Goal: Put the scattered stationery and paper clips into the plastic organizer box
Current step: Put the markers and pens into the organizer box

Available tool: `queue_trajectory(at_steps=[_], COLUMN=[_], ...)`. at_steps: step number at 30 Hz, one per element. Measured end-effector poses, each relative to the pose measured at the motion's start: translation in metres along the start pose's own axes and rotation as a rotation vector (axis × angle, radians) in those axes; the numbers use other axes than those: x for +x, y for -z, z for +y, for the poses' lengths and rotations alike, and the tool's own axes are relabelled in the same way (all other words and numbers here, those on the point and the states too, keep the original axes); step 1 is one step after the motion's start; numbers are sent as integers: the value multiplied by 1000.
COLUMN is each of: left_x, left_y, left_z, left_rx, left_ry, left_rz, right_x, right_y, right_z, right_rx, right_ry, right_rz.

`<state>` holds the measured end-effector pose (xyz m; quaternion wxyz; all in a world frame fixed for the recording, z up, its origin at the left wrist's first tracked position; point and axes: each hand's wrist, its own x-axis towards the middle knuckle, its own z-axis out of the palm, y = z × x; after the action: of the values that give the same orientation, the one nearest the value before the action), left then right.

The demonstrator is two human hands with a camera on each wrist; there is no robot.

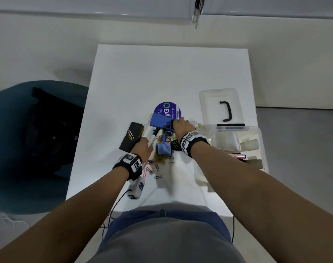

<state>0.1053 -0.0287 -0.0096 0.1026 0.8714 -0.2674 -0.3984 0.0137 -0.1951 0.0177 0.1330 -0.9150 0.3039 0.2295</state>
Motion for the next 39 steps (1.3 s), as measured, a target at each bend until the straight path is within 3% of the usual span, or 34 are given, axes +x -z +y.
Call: queue_trajectory(at_steps=[6,11,15,17,21,24,27,30,36,39], left_x=[-17,-29,-37,-41,-63,-84,-94,-100,-111,-111], left_y=[6,8,14,17,16,8,-5,-16,-31,-42], left_z=[-4,4,27,44,89,121,139,153,180,205], left_rx=[-57,-92,-152,-170,-207,-251,-194,-79,12,-52], left_ry=[-45,-92,-218,-310,-464,-536,-588,-635,-730,-760], left_rz=[8,94,97,56,-8,-83,-125,-133,-217,-158], right_x=[-26,-81,-150,-182,-207,-195,-173,-169,-199,-205], right_y=[40,77,100,103,85,50,15,14,24,20], right_z=[4,28,72,96,133,140,139,151,174,185], right_rx=[61,422,735,690,385,132,98,371,1495,1557], right_ry=[34,83,114,101,28,-23,-46,-65,-56,-83], right_rz=[71,259,202,156,197,-15,-168,-232,29,229])
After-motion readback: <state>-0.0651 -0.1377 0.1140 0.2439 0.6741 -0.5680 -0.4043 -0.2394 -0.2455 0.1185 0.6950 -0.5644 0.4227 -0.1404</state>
